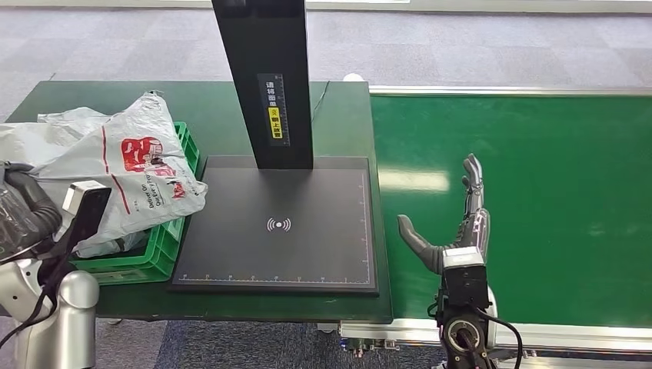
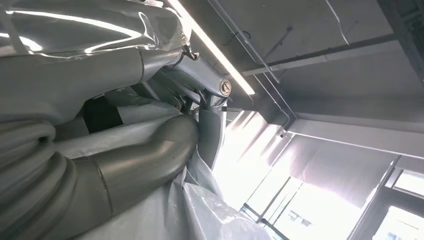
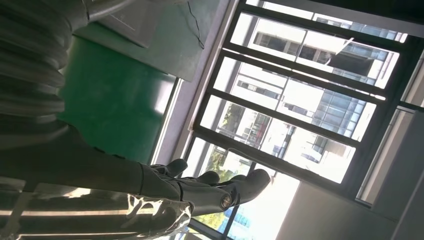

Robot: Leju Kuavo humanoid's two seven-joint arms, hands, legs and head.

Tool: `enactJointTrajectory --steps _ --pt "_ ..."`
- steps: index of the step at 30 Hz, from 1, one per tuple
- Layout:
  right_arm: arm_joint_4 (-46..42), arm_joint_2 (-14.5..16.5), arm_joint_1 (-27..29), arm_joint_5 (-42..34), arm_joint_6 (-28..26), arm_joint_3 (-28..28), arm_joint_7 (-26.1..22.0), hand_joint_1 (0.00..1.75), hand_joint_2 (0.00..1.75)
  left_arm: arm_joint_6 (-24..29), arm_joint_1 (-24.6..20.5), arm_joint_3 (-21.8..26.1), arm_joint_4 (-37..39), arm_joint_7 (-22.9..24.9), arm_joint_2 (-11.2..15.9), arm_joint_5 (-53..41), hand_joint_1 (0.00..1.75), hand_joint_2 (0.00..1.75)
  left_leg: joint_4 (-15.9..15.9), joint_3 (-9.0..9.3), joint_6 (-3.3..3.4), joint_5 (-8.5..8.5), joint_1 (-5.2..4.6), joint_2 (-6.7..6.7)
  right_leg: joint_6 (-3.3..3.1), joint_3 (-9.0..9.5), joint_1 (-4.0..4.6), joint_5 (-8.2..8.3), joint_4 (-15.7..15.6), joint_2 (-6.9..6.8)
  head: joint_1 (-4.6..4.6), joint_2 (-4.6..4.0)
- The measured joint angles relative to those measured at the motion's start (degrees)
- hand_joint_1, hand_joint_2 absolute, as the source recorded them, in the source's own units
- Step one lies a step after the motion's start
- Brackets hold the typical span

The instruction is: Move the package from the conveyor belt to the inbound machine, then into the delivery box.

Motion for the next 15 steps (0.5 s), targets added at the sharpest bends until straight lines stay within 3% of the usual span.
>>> enactJointTrajectory --steps 8,15 --pt "-0.37 -0.01 0.15 0.24 0.12 -0.26 0.17 0.0 1.75 -0.63 -0.42 -0.01 2.05 1.07 1.1 -0.23 1.75 1.75 0.0 0.0 0.0 0.0 0.0 -0.01 0.0 -0.03 0.0 0.0 -0.01 0.0 -0.01 -0.01" --pt "-0.48 0.44 0.8 2.32 1.57 -0.35 0.85 0.0 1.75 -8.49 -2.3 0.08 7.03 6.43 1.4 -1.62 1.75 1.75 0.0 0.0 0.0 0.01 0.01 -0.01 0.0 -0.01 0.01 0.0 0.0 -0.01 0.0 0.0"
